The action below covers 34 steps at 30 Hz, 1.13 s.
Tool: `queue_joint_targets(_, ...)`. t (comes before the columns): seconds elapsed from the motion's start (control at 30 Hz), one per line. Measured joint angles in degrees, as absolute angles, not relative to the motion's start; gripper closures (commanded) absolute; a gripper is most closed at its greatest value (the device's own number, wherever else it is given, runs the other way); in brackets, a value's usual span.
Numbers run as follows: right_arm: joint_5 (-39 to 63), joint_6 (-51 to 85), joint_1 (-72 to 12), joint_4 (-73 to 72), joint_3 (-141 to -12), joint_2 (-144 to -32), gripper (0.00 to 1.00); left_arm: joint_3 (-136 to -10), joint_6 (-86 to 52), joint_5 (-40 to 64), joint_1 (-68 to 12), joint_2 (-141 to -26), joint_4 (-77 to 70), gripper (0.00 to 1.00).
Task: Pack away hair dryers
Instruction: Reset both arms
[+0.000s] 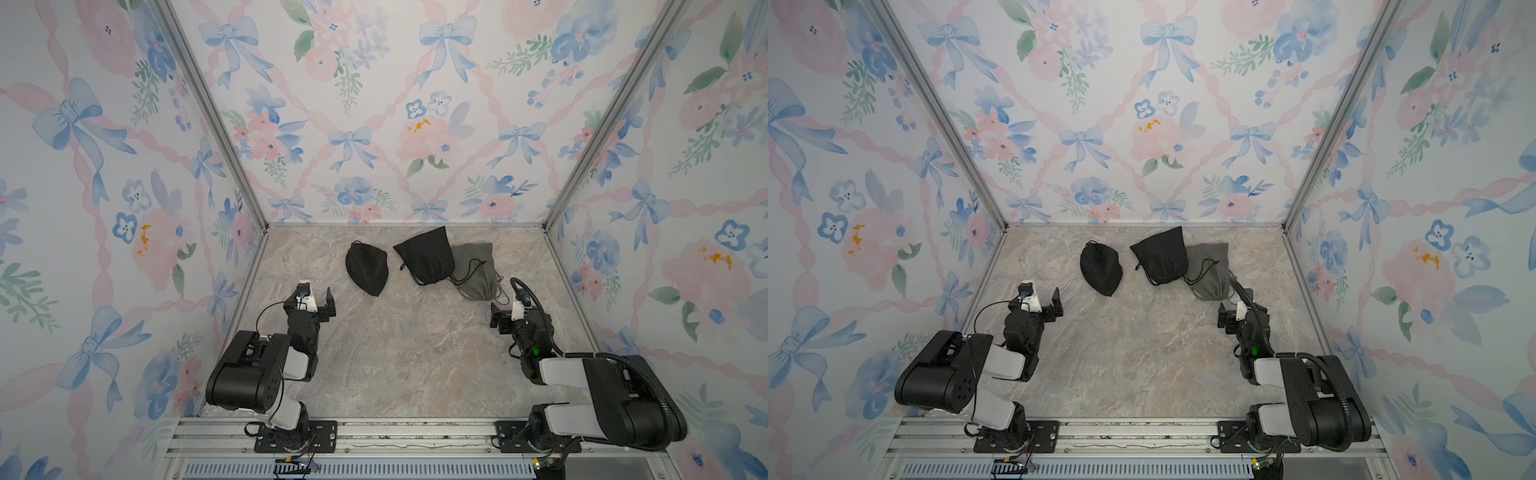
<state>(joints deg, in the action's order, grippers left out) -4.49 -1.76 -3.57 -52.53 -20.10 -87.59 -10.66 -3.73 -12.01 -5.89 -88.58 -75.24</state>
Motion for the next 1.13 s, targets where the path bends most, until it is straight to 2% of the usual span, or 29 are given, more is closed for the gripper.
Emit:
queue_joint_targets(0.13, -2.5, -0.7, -1.2, -52.3, -22.2, -87.6, 0.03, -10.7, -3.7, -12.0, -5.9, -88.6, -75.4, 0.02)
queue_joint_targets(1.13, -1.3, -0.4, -1.2, -51.1, -22.2, -87.7, 0.03, -10.7, -3.7, -13.7, -6.8, -88.6, -75.4, 0.02)
